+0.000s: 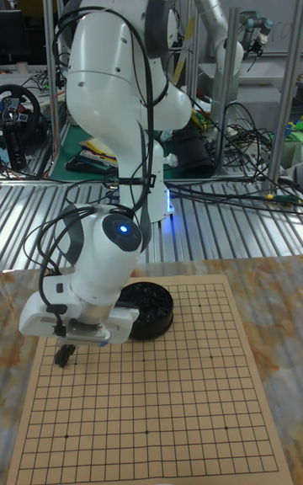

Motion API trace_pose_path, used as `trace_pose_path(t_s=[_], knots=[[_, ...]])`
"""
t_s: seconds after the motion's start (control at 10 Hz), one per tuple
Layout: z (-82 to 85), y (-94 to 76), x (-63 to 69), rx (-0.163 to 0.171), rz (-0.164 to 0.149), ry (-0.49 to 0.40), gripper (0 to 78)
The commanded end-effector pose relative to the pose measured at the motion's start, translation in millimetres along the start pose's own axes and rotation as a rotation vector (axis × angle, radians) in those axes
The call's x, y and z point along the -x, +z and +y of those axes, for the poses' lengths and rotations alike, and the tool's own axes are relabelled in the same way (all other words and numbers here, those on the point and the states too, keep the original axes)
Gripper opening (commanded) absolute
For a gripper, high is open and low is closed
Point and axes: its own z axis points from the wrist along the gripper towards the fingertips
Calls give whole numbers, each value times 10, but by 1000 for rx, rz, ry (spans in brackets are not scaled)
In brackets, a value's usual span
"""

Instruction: Play the first move as black on the 3-4 point in the upper right corner of the Go board

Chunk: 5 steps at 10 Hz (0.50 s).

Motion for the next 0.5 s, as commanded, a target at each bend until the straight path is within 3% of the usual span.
trace_pose_path(t_s=[0.1,0.5], knots=[[-14,-8,11,0,-4,6,12],[-14,-8,11,-2,-6,14,12]])
